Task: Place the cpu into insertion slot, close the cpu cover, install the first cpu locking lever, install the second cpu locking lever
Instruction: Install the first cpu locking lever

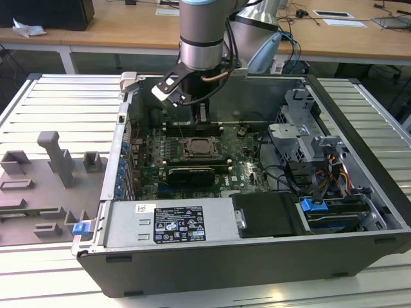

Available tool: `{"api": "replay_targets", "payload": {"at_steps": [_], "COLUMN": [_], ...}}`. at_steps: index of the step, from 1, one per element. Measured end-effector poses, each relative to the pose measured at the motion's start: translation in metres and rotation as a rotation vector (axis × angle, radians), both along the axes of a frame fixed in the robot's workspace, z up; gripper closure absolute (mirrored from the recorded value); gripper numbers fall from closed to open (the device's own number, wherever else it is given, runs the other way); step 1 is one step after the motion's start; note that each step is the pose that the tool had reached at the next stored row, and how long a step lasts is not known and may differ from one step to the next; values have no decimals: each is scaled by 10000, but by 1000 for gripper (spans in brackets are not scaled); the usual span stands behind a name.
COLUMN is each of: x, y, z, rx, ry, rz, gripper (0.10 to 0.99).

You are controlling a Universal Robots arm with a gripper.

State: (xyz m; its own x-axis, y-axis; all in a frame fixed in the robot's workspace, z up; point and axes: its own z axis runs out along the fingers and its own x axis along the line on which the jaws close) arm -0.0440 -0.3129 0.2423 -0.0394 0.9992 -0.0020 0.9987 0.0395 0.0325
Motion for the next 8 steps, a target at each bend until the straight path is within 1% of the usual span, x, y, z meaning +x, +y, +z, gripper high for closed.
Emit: {"api": "replay_targets", "payload": {"at_steps": [3, 6, 8], "x": [0, 0, 0], "y": [1, 2, 2], "z": [39, 115, 147], "rx": [0, -1, -1], "ry": [0, 2, 3], "rz": [0, -1, 0], "gripper": [980, 980, 980]}}
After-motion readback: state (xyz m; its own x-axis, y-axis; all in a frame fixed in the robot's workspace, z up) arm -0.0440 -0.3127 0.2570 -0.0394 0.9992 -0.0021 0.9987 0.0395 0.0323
